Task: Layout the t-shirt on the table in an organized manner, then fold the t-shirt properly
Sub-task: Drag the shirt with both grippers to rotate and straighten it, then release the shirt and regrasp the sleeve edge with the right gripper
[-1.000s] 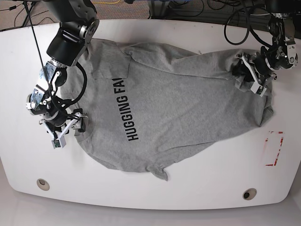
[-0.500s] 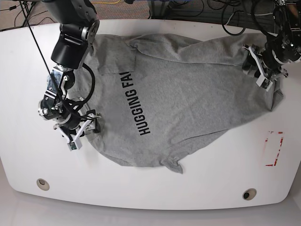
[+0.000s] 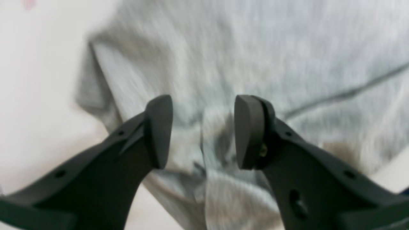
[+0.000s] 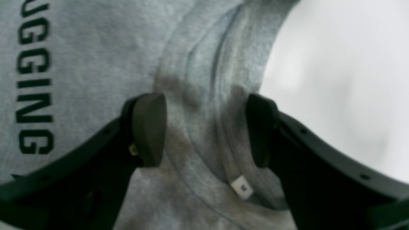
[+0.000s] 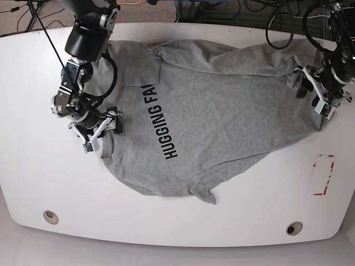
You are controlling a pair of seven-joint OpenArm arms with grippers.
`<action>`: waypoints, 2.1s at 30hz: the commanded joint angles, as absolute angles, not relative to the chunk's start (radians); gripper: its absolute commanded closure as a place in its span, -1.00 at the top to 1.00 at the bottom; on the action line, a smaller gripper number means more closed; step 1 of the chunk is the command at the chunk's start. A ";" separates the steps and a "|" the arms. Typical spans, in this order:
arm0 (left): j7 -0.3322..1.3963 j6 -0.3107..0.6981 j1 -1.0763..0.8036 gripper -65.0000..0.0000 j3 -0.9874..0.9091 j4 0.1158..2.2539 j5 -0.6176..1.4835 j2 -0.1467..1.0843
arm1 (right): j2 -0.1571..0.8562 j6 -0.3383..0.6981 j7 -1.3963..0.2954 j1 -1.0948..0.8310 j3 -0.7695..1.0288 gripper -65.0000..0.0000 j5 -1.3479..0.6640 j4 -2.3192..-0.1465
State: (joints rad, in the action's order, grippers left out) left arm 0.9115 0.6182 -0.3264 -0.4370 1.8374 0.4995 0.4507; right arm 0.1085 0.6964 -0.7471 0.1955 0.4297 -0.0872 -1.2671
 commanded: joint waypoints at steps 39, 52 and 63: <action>0.903 0.619 -0.197 -0.09 -0.538 1.753 0.510 0.464 | 0.140 0.698 -0.857 -0.022 0.430 0.18 -0.077 -1.819; 0.903 0.613 -0.101 -0.09 -0.691 1.733 0.507 0.430 | 0.163 0.698 -0.826 0.334 0.430 0.17 -0.076 -1.346; 0.903 0.615 -0.099 -0.09 -0.713 1.712 0.507 0.433 | 0.226 0.698 -0.599 0.515 0.429 0.17 -0.074 -0.915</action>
